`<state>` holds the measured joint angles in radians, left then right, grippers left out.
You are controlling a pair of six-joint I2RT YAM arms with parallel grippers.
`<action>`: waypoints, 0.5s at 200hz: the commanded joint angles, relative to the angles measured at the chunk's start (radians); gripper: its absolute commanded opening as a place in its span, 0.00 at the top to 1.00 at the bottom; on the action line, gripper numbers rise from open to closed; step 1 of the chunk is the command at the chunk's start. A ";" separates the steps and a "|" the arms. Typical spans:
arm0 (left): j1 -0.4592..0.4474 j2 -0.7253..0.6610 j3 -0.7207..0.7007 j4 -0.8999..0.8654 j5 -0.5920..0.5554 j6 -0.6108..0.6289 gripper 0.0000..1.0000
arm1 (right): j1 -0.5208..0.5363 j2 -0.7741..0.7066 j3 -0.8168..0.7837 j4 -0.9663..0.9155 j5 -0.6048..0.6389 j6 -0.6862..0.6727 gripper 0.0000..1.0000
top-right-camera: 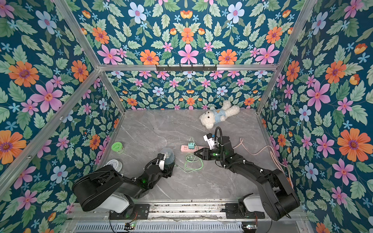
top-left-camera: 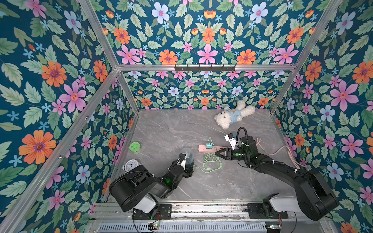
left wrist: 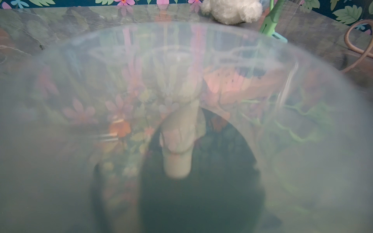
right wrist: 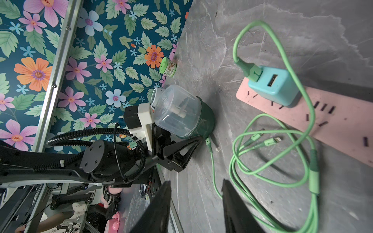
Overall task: Charge the cordless meat grinders
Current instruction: Place the cordless meat grinder at the center of the board.
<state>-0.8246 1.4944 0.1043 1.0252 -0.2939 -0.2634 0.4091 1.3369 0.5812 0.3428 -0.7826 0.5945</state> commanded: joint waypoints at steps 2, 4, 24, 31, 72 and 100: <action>0.001 -0.003 0.007 0.044 0.025 -0.026 0.09 | -0.009 -0.014 -0.003 -0.024 0.015 -0.022 0.54; 0.001 -0.006 0.007 0.041 0.029 -0.025 0.08 | -0.010 -0.014 -0.004 -0.025 0.016 -0.022 0.54; 0.001 -0.038 -0.003 0.015 0.027 -0.029 0.01 | -0.022 -0.023 -0.007 -0.037 0.016 -0.028 0.53; 0.001 -0.059 -0.006 -0.002 0.028 -0.028 0.01 | -0.025 -0.028 -0.009 -0.040 0.017 -0.030 0.52; 0.001 -0.224 -0.031 -0.108 0.064 -0.017 0.01 | -0.039 -0.050 -0.001 -0.089 0.027 -0.060 0.50; 0.001 -0.440 -0.041 -0.261 0.062 -0.007 0.01 | -0.048 -0.073 0.012 -0.142 0.043 -0.086 0.49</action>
<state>-0.8246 1.1786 0.0700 0.8780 -0.2359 -0.2817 0.3660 1.2823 0.5785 0.2508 -0.7563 0.5465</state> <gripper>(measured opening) 0.993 0.503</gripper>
